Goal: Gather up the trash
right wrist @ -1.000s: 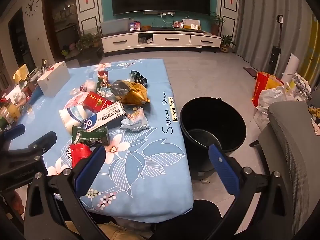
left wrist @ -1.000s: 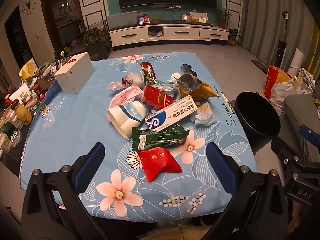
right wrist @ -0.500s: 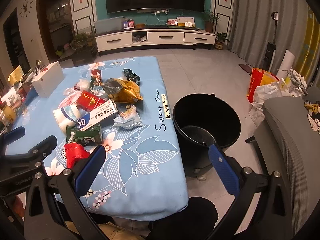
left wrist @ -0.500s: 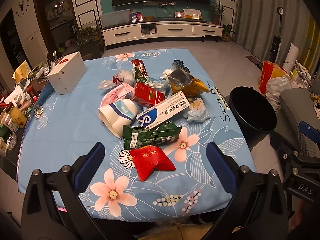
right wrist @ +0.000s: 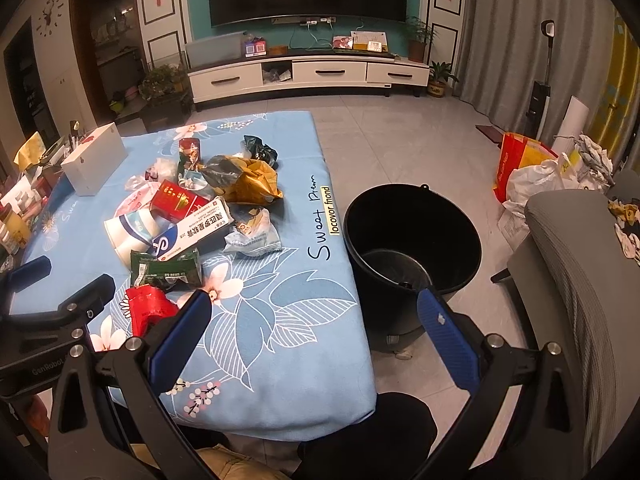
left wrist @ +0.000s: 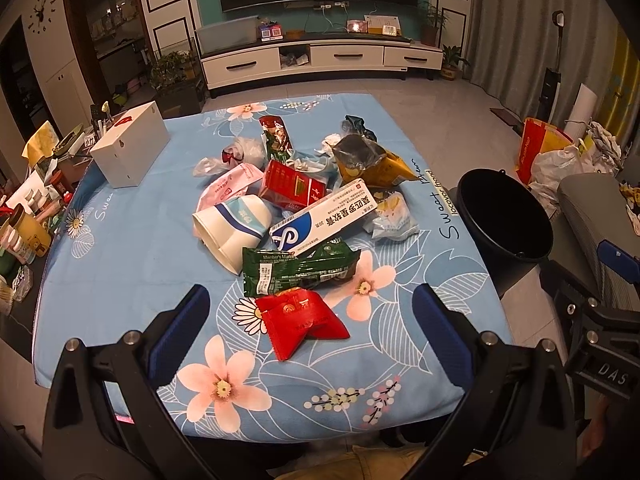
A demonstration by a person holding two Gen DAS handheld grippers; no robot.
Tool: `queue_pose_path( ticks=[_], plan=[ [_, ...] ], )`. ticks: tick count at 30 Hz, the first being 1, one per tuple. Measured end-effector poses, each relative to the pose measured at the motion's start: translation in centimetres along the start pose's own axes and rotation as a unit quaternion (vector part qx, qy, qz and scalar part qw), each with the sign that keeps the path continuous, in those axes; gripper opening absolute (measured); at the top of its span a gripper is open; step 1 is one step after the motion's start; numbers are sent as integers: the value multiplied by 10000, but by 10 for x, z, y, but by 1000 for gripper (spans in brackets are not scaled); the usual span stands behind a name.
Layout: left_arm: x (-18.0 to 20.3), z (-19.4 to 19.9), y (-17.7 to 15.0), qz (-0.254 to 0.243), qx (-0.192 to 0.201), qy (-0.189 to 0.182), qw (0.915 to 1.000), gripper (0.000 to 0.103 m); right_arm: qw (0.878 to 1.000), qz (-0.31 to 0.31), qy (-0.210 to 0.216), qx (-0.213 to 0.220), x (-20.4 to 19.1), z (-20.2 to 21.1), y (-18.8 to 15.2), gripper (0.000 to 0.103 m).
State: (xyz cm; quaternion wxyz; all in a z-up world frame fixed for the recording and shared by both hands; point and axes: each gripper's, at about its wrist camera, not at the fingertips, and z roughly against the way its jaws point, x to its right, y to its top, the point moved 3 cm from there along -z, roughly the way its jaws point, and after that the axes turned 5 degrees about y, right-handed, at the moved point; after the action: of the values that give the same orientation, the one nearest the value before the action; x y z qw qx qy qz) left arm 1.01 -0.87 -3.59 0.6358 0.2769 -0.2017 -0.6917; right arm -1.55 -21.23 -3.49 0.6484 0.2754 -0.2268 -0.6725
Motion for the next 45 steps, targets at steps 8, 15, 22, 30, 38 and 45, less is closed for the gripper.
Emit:
queue_pose_path(
  ticks=[8,15,22,30,38,45],
  plan=[
    [2,-3,0,-47,-57,-30,10000,101,10000,-14,-6,-11,1,-2,-1,100],
    [2,-3,1,-53,-64,-40,10000,101,10000,-14,-6,-17,1,-2,-2,100],
    [2,-3,1,-52,-67,-41,10000,101,10000,-22,-4,-20,1,-3,-1,100],
    [2,-4,1,-56,-76,-47,9999,101,10000,-27,-1,-23,1,-3,-1,100],
    [2,-4,1,-55,-76,-47,9999,101,10000,-35,4,-28,1,-5,-2,100],
    [2,-4,2,-58,-78,-46,9999,101,10000,-36,3,-26,1,-4,-1,100]
  ],
)
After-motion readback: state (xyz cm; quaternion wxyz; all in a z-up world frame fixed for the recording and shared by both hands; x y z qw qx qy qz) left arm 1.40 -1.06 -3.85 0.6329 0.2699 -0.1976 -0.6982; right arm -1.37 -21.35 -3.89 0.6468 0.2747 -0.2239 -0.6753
